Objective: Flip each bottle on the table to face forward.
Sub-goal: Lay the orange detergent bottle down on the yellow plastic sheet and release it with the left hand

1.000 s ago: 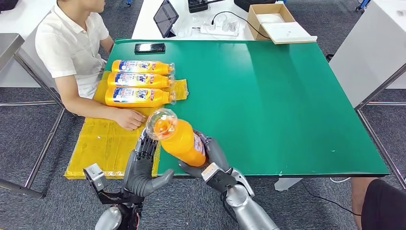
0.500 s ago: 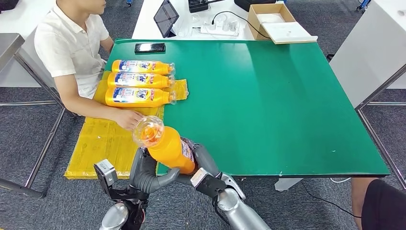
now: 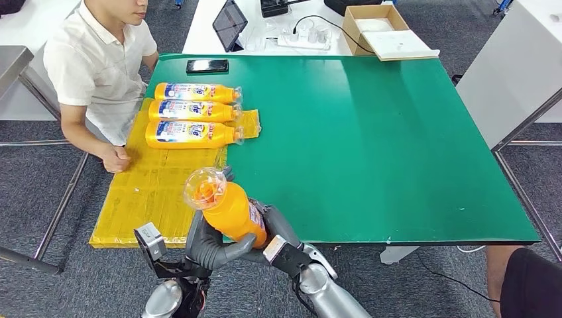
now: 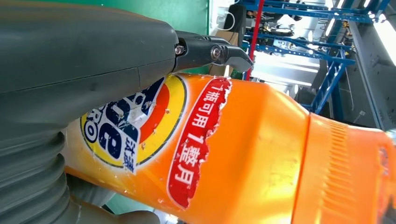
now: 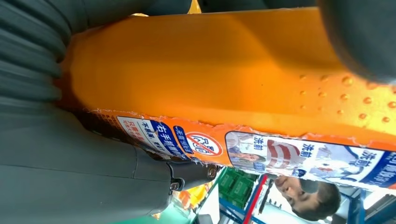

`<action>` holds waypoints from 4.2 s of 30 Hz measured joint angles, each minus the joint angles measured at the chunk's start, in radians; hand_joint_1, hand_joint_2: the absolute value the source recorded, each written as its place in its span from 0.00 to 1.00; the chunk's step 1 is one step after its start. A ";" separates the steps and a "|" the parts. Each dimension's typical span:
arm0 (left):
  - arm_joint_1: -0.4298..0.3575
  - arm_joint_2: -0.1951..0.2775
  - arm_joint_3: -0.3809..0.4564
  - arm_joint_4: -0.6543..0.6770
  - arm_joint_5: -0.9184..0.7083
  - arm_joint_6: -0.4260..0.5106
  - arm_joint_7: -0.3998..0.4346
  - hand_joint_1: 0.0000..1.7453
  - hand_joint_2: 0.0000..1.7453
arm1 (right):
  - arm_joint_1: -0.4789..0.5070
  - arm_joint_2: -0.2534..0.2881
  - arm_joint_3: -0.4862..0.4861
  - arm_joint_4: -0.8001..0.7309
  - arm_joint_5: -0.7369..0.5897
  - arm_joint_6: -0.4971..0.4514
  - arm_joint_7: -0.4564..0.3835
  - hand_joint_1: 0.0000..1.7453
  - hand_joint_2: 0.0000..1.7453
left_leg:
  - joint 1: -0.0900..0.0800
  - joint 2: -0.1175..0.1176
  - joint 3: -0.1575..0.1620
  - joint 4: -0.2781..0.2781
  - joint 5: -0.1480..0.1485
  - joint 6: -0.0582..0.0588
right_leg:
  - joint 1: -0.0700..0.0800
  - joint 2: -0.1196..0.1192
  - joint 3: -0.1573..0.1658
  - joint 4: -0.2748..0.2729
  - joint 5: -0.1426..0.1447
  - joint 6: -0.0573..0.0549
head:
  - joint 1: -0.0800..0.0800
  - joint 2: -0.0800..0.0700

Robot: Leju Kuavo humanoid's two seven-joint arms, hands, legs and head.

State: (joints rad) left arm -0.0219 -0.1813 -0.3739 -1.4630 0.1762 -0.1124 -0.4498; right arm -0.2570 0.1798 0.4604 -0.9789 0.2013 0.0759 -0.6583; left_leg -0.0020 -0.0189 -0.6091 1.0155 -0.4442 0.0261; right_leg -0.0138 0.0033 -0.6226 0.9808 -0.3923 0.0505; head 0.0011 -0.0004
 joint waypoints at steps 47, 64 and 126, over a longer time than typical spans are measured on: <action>-0.212 0.140 -0.010 0.240 -0.124 -0.064 0.145 1.00 1.00 | 0.095 -0.032 0.006 0.005 0.153 -0.282 -0.008 0.00 0.00 | 0.000 -0.003 -0.001 0.000 0.000 0.000 | 0.000 -0.003 0.000 0.000 0.000 0.000 | 0.001 0.000; -0.305 0.281 0.190 0.174 -0.549 0.196 0.190 1.00 1.00 | 0.307 -0.094 -0.142 -0.294 0.168 -0.345 -0.006 0.00 0.00 | 0.001 0.003 0.000 0.000 0.001 -0.001 | 0.000 0.002 -0.001 0.001 0.000 0.000 | 0.000 0.000; -0.744 0.224 0.126 0.972 -0.858 -0.023 0.193 0.00 1.00 | 0.216 -0.062 -0.178 -0.129 0.061 -0.291 -0.008 0.00 0.00 | 0.000 0.004 0.003 0.000 0.001 0.000 | 0.000 0.002 0.002 0.002 0.002 -0.003 | 0.000 0.000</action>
State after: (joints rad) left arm -0.7661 0.0432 -0.2478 -0.4907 -0.6815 -0.1355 -0.2563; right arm -0.0410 0.1183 0.2827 -1.1076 0.2626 -0.2149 -0.6664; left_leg -0.0015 -0.0152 -0.6062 1.0156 -0.4430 0.0257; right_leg -0.0134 0.0056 -0.6211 0.9823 -0.3901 0.0478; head 0.0012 -0.0004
